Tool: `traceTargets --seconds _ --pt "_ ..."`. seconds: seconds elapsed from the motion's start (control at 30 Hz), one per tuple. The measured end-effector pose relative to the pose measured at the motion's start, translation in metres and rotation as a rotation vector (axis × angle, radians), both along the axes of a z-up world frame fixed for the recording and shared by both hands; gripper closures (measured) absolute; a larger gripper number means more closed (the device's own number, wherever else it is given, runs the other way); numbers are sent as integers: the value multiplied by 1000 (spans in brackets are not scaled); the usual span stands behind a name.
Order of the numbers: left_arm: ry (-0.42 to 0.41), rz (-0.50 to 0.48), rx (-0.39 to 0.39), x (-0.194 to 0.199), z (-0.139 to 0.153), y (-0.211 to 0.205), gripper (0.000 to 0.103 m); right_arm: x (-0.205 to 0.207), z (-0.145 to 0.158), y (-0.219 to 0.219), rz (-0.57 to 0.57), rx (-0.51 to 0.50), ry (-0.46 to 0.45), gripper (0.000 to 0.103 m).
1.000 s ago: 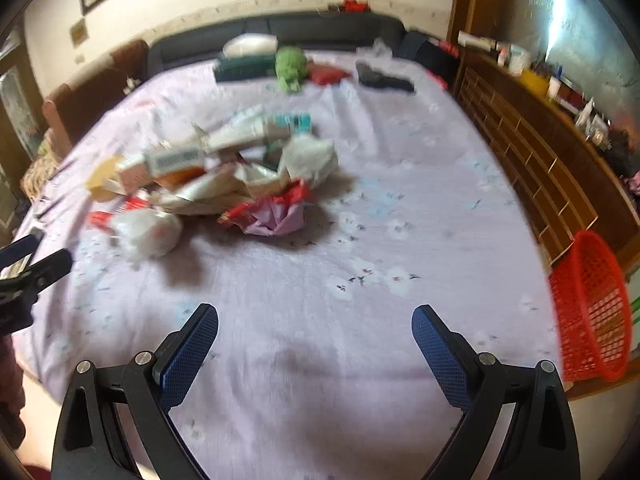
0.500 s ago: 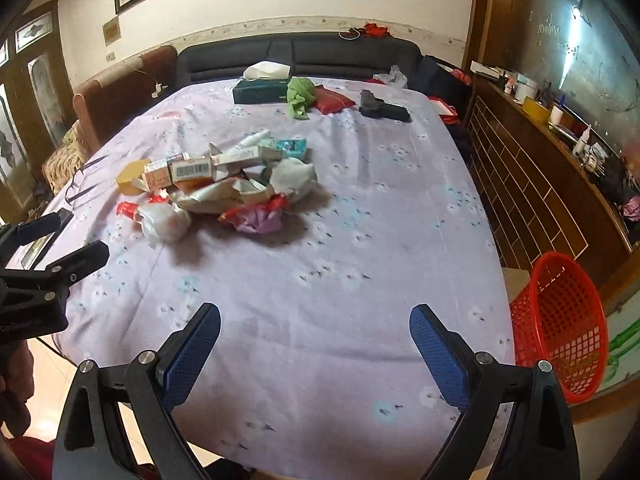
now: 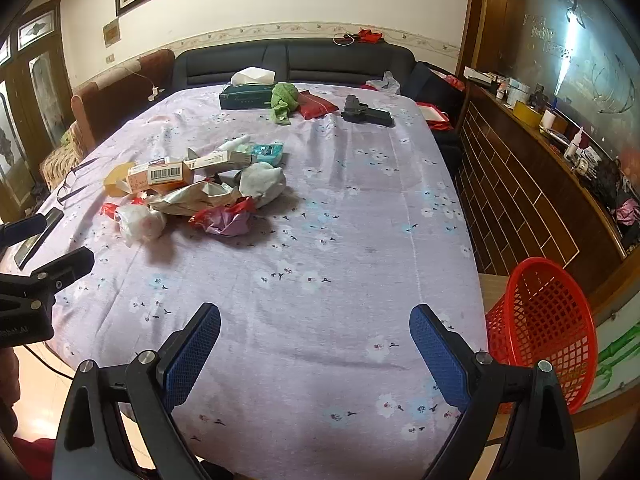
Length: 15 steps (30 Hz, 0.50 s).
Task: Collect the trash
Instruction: 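Move both grippers open over the pile of trash on the table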
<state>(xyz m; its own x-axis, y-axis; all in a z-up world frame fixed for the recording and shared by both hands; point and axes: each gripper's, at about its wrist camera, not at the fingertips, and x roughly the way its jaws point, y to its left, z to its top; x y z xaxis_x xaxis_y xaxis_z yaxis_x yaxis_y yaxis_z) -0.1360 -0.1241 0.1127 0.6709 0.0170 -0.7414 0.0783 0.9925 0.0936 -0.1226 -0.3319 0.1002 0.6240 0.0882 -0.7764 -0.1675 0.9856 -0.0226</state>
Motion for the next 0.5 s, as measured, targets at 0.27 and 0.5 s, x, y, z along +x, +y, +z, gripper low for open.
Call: traceTargets --seconds 0.27,0.5 --pt "-2 16 -3 4 2 4 0 6 0 0 10 -4 1 6" --pt "-3 45 -10 6 3 16 0 11 2 7 27 -12 -8 6"
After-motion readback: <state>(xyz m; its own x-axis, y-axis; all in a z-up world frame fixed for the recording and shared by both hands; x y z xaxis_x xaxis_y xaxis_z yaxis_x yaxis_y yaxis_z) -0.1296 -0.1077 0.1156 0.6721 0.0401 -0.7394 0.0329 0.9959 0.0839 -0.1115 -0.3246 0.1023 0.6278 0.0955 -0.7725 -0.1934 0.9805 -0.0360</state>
